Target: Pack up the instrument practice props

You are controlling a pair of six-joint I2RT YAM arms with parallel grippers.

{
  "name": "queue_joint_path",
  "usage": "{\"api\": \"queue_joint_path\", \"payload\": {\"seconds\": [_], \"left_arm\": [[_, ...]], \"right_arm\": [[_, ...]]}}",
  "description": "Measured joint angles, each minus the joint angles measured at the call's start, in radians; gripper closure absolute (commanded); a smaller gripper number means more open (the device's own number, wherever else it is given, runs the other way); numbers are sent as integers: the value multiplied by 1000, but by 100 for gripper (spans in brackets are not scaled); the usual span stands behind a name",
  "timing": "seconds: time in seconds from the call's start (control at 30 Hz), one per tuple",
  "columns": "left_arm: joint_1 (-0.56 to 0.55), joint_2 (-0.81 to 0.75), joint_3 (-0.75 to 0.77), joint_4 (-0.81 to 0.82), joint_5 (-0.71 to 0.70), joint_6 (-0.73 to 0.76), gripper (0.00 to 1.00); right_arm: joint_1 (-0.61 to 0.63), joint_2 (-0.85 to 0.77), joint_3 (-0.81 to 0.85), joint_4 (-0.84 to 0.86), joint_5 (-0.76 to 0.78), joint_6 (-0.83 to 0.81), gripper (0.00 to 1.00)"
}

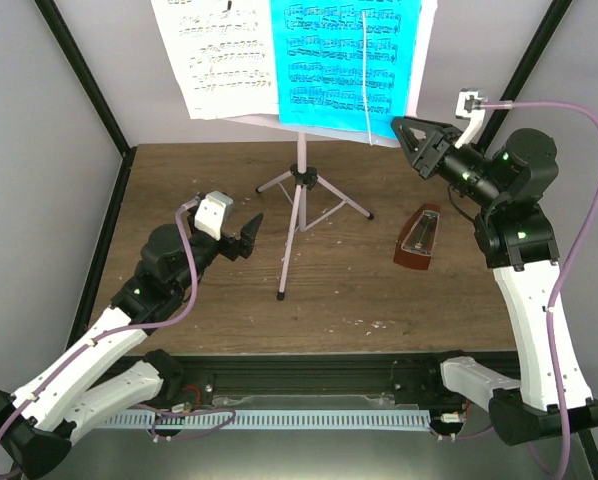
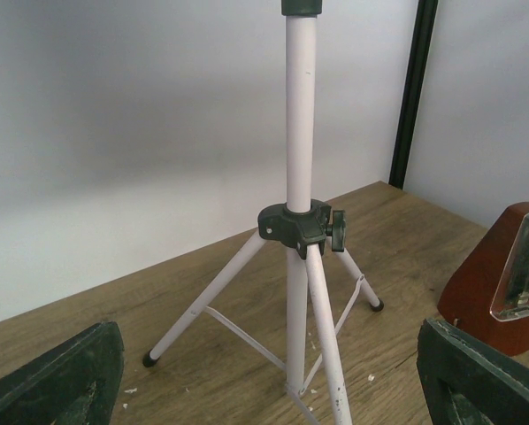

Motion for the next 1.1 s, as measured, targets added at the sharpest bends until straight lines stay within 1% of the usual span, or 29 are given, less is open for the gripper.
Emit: {"api": "queue_joint_path", "payload": {"seconds": [0.27, 0.37, 0.47, 0.53, 0.63, 0.7, 0.8, 0.87, 1.0, 1.1], "left_arm": [[0, 0, 0, 0, 0, 0, 8], [0, 0, 0, 0, 0, 0, 8], [0, 0, 0, 0, 0, 0, 8], [0, 5, 3, -2, 7, 1, 9], [0, 33, 34, -24, 45, -5, 14], [0, 70, 91, -68, 79, -28, 20], [0, 157, 248, -149, 147, -98, 26], [0, 203, 351, -174, 205, -155, 29], [0, 259, 518, -163, 333, -293, 34], [-1, 315, 623, -111, 418, -396, 37]], "right_arm": [[29, 37, 18, 39, 7, -2, 76], [41, 53, 33, 47, 15, -3, 78], [53, 66, 46, 54, 26, -6, 82], [58, 69, 47, 58, 34, -10, 86], [63, 71, 47, 61, 50, -16, 95], [65, 73, 47, 61, 60, -24, 99], [67, 73, 47, 60, 79, -36, 99], [69, 71, 47, 60, 87, -46, 99], [70, 51, 32, 61, 108, -61, 99], [70, 24, 8, 69, 126, -76, 99]]}}
